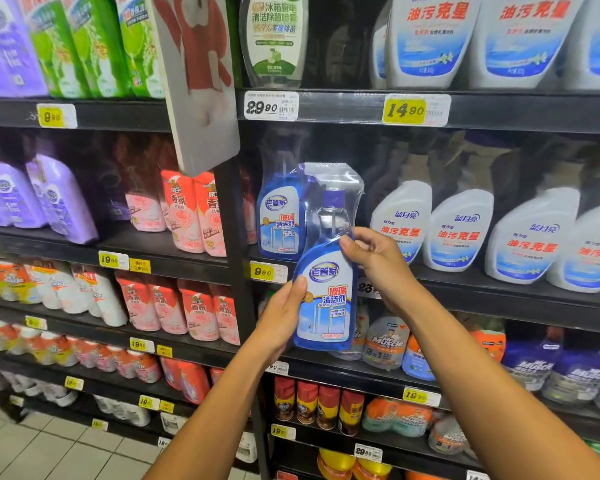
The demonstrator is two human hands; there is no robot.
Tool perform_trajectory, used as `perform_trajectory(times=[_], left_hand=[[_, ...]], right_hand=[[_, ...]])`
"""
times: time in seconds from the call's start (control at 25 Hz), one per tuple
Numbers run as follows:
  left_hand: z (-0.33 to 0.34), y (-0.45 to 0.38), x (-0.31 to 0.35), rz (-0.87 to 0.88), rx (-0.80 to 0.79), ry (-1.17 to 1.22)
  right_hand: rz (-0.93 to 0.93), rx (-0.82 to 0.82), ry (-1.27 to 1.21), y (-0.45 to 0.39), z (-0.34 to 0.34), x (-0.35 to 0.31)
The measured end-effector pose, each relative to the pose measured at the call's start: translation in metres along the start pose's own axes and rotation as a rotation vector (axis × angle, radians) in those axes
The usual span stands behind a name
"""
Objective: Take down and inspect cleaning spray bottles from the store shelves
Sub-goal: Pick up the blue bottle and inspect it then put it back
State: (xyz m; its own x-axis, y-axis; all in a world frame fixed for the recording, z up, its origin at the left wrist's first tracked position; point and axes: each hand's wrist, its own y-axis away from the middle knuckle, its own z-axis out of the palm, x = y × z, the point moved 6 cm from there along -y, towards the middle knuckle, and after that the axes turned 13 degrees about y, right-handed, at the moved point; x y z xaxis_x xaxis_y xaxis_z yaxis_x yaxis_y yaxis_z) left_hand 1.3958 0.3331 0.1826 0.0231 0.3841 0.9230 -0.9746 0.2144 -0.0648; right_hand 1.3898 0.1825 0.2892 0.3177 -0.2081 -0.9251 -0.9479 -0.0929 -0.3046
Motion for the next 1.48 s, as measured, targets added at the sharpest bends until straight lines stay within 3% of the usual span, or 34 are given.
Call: perform_trajectory(times=[0.24,0.52,0.72,1.08,1.24,1.48], left_hand=[[0.004,-0.003,0.003,0.012,-0.134,-0.084],[0.011,-0.008,0.013,0.224,0.04,-0.281],[0.024,0.006,0.007,0.275,0.123,-0.516],[0.057,0.02,0.01,0.426,0.34,-0.739],[0.061,0.027,0.002,0.409,0.431,-0.724],[0.069,0.034,0.004,0.47,0.444,-0.735]], right_hand=[[-0.054,0.019,-0.017,0.001,-0.006,0.004],[-0.163,-0.111,0.097,0.014,-0.018,0.016],[-0.194,-0.168,0.205,0.047,-0.033,0.02],[-0.32,-0.27,0.182,0.078,-0.065,0.013],[-0.38,-0.269,0.215,0.081,-0.073,0.012],[-0.405,-0.297,0.279,0.078,-0.08,0.015]])
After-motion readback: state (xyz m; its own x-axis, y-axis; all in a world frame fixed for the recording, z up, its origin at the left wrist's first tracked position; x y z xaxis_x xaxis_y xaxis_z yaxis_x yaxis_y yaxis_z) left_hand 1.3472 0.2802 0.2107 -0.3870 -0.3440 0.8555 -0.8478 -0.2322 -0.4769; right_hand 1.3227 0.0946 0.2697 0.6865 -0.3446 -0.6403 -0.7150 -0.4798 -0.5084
